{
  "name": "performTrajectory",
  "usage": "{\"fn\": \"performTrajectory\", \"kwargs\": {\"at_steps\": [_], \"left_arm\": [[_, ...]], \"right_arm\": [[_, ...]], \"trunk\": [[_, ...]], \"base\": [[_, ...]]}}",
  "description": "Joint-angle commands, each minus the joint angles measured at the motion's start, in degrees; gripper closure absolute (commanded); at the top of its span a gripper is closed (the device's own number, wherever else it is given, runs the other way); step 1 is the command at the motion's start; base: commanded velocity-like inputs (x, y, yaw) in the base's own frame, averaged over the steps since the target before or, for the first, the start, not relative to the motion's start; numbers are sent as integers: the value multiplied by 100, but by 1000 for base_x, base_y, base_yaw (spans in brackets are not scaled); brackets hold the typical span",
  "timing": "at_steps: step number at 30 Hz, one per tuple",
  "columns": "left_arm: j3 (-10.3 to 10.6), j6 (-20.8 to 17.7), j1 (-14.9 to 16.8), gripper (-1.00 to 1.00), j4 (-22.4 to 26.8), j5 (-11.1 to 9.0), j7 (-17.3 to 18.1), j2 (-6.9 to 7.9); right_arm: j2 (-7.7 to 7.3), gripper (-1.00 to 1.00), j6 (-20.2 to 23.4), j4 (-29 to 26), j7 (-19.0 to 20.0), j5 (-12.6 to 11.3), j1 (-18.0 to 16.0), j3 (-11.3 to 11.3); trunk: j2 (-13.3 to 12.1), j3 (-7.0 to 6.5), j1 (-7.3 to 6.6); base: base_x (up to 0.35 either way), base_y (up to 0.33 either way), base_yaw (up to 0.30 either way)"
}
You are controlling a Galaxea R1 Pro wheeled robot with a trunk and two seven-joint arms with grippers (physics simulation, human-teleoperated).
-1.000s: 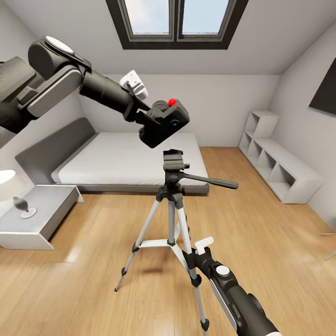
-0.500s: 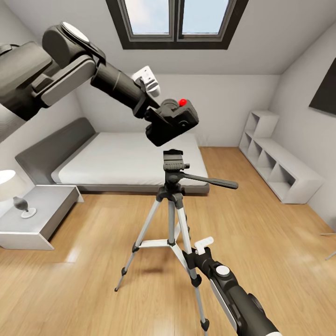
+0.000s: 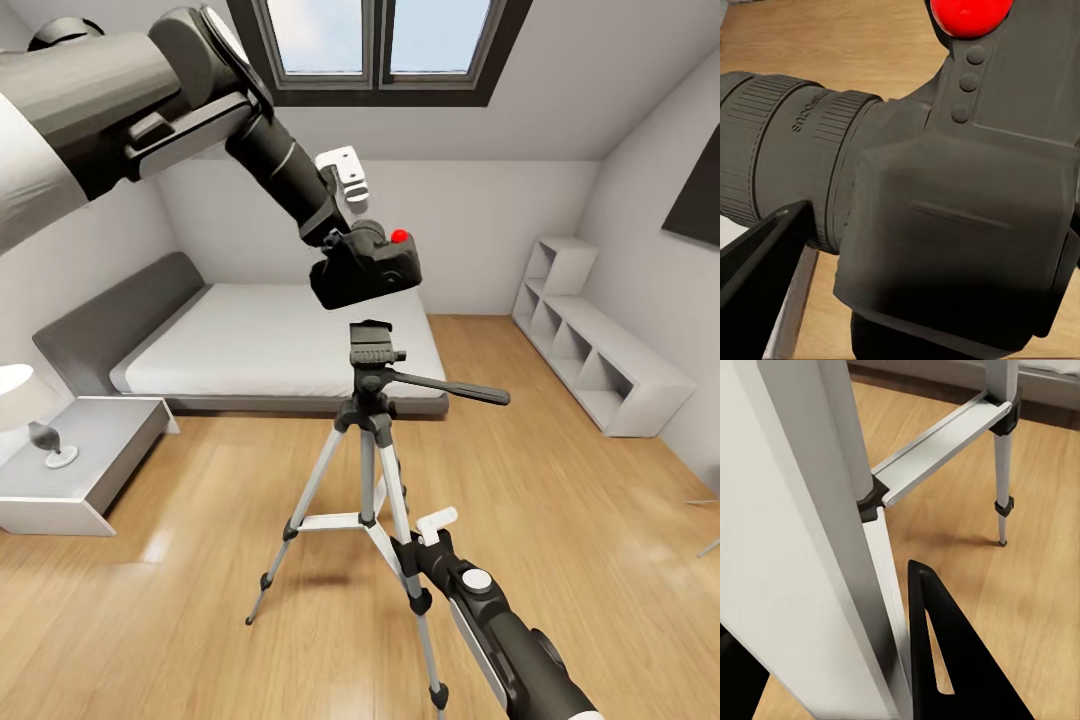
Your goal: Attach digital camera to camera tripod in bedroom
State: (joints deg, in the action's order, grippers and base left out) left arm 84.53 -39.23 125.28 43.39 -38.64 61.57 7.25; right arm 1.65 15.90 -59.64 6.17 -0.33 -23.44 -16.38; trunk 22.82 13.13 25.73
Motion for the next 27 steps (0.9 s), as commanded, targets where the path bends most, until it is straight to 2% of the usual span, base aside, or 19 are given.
{"fn": "performTrajectory", "kwargs": {"at_steps": [1,4,6,11,18,27], "left_arm": [[46,-29,36,100,7,-17,5,-3],[187,24,81,100,9,120,36,-40],[407,100,104,100,3,266,65,-84],[689,223,122,100,-36,398,225,-123],[774,273,127,100,-40,434,369,-133],[783,276,128,100,-57,407,393,-143]], "right_arm": [[2,100,27,-5,1,95,-3,12],[2,100,27,-4,-9,95,-3,11],[4,100,27,-2,-14,95,-3,11],[9,100,27,14,-18,95,-3,6],[11,100,23,28,-53,95,-3,3],[11,100,19,31,-70,95,-3,3]], "trunk": [[10,13,5],[10,13,5],[10,13,5],[10,13,5],[10,13,5],[10,13,5]], "base": [[0,0,0],[0,0,0],[0,0,0],[0,0,0],[0,0,0],[0,0,0]]}}
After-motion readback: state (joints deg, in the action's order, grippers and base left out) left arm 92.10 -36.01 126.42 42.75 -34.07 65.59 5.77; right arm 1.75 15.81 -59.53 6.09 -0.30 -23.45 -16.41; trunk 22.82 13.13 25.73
